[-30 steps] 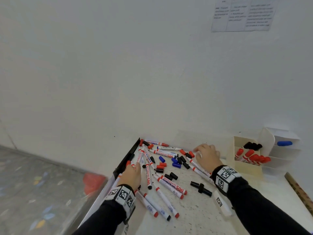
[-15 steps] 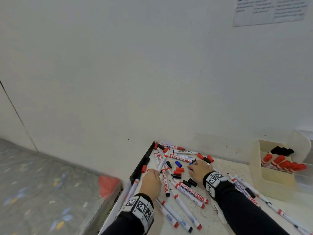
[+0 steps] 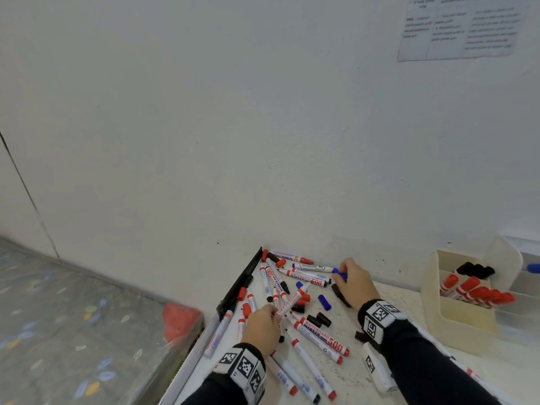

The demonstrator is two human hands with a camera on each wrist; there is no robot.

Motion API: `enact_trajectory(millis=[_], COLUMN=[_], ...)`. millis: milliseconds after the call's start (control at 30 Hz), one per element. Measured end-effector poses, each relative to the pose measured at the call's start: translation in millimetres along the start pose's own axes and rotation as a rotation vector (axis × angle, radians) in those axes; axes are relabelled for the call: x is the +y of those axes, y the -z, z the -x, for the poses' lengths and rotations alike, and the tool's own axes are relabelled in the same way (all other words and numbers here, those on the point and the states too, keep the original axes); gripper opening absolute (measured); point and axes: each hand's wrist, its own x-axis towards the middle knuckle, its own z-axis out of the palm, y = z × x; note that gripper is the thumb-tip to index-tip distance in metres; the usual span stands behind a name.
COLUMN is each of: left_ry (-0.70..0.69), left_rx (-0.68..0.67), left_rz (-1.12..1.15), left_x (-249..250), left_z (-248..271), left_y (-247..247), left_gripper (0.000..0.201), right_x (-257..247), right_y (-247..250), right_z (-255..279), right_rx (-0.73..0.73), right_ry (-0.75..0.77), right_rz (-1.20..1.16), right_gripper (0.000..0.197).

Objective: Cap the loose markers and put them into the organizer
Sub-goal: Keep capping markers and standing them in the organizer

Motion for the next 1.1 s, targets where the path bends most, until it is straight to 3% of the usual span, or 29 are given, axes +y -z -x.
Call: enact_trajectory(millis=[67, 133, 400, 567, 733, 833, 967, 1100], left_ry=[-0.025, -0.048, -0.160, -0.282, -0.312, -0.384, -0.519, -0.497], left_rx=[-0.004, -0.014, -0.095, -0.179, -0.250, -0.234, -0.229, -0.216], left_rz=[0.019, 0.030, -0.007, -0.083, -0.085, -0.024, -0.026, -0.097], left_x=[5, 12, 35, 45, 48, 49, 50, 45], left_z=[5, 9, 29, 40, 47, 47, 47, 45], left_y=[-6, -13, -37, -50, -63, -67, -73, -73], left_gripper=[0.029, 0.029, 0.032, 0.033, 0.024, 0.025, 0.016, 0.023], right_x=[1, 4, 41, 54, 70, 74, 76, 67], right_y=[15, 26, 55, 59, 57, 58, 48, 37], right_z=[7, 17, 67, 97, 116, 123, 128, 131], right_rx=[0.042, 0.008, -0.126, -0.151, -0.136, -0.163, -0.105, -0.102], right_ry=[-0.007, -0.006, 0.058, 0.001, -0.050, -0.110, -0.176, -0.244], right_rz=[-0.133, -0.223, 0.008, -0.121, -0.146, -0.178, -0.182, -0.145], right_gripper=[0.009, 0.022, 0.026, 0.027, 0.021, 0.007, 0.041, 0.050])
